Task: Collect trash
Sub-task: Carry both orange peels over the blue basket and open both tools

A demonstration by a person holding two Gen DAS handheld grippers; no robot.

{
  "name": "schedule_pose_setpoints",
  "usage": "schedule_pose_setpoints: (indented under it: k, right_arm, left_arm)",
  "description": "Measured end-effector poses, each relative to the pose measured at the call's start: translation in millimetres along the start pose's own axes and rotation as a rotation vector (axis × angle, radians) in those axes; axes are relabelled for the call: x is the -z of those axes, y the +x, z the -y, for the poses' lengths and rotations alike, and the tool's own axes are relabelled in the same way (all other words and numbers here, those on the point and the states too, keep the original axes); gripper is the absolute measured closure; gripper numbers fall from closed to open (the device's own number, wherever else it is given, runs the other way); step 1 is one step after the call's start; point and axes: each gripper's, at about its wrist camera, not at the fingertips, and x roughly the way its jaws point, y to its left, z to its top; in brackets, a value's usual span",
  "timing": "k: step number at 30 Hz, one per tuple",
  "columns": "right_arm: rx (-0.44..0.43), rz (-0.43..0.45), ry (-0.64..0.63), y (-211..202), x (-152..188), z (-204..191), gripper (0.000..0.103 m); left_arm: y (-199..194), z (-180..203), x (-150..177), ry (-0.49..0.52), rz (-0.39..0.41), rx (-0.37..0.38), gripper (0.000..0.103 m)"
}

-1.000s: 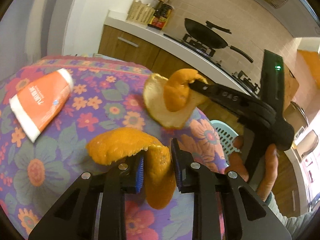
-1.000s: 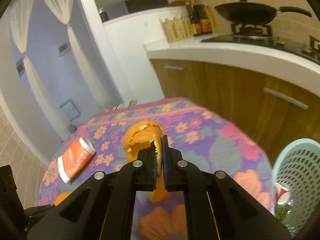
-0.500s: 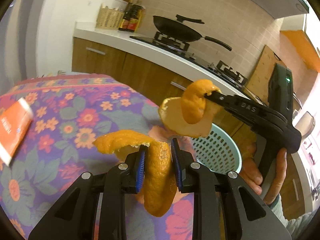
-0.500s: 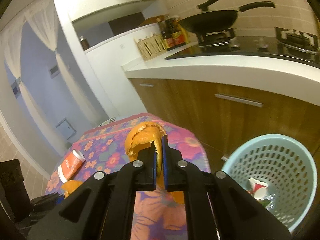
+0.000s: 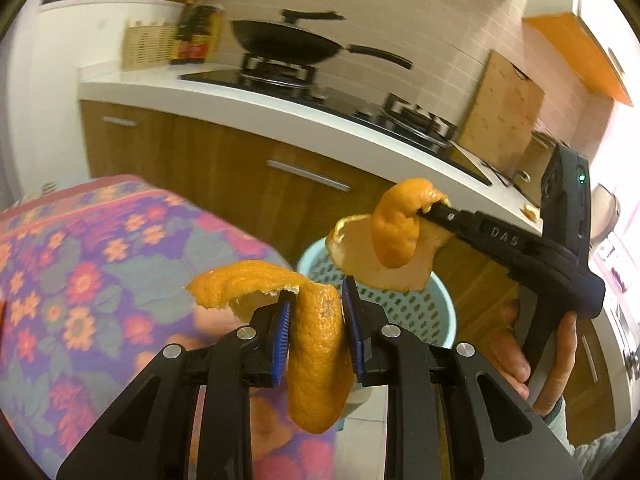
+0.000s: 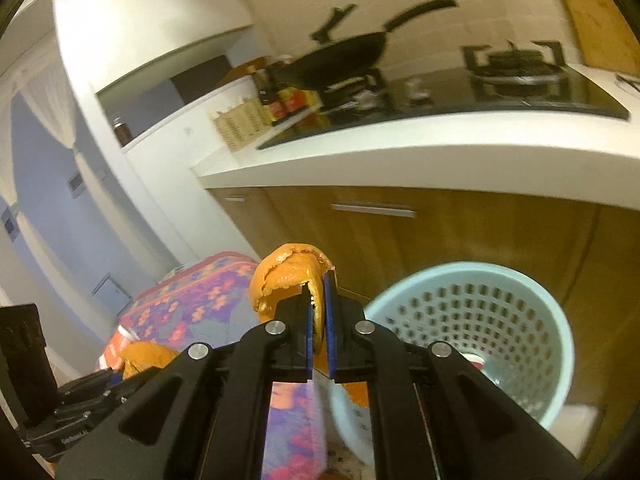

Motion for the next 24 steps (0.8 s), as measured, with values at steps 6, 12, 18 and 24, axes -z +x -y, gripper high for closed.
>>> schedule_pose_setpoints:
  k: [6,12,18,24]
  right_arm:
    - [0.114,-0.111,0.017,7,4,37,0.100]
    - [0.177,-0.203,0.028,20,12,64,0.100]
    - [0.201,-0.271,0.081,28,21,91,0.094]
    - [0.190,-0.348,0.110,33,30,109,0.079]
  left_arm:
    - [41,35,-14,0.043,-0.056,0.058,0.079]
    - [78,61,-20,0.072,-0.099,0.084,0.078]
    - [112,69,-26,0.077,-0.171,0.077,0.073]
    - [147,73,-13,0.067,-0.283,0.058,0.062]
